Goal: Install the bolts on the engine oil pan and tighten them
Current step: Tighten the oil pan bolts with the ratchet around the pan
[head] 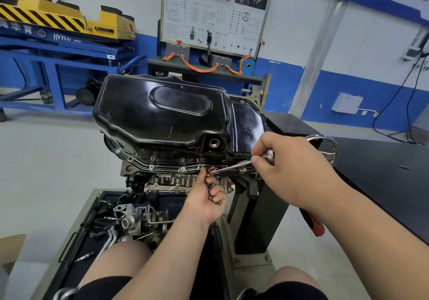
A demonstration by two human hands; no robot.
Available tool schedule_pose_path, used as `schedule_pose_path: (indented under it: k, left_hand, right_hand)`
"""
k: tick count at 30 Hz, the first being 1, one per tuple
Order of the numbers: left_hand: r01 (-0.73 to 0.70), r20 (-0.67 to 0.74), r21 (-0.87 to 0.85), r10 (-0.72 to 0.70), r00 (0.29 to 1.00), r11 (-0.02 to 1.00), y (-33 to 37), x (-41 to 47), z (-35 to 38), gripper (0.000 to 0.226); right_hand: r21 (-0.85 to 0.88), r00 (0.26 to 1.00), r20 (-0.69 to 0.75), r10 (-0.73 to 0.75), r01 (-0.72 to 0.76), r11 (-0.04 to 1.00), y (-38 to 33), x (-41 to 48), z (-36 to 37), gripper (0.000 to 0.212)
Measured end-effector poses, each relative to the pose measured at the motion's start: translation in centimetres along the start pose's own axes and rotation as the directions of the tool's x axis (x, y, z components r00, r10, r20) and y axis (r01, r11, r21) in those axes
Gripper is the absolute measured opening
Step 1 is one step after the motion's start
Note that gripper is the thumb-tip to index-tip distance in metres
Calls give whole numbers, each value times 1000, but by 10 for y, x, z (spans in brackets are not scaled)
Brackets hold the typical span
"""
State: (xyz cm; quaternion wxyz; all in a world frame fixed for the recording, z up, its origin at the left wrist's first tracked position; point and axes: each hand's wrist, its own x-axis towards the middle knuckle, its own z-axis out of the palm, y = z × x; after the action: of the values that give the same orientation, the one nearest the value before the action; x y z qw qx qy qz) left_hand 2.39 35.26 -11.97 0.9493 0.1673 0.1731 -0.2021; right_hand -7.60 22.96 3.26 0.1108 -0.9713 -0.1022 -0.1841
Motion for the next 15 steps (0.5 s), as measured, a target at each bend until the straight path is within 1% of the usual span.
schedule_pose_path:
  k: [3, 8, 11, 13, 15]
  left_hand:
    - [-36, -7, -15, 36, 999, 999, 0, 0, 1, 29]
    - [-45, -17, 26, 45, 999, 999, -2, 0, 2, 29]
    - [-54, -28, 43, 55, 998, 998, -4, -1, 4, 27]
    - [-60, -35, 42, 61, 997, 997, -5, -3, 4, 26]
    - [-69, -47, 36, 70, 996, 997, -7, -3, 5, 27]
  right_hand:
    - [-12, 1000, -2, -10, 10, 1000, 1, -2, -2, 7]
    - [26, 1000, 2, -8, 8, 1000, 3, -4, -2, 7]
    - [19, 1000, 3, -9, 9, 1000, 3, -5, -1, 7]
    - [-21, 1000, -14, -28, 27, 999, 2, -7, 2, 8]
    - [-107, 995, -47, -90, 84, 991, 0, -10, 7, 8]
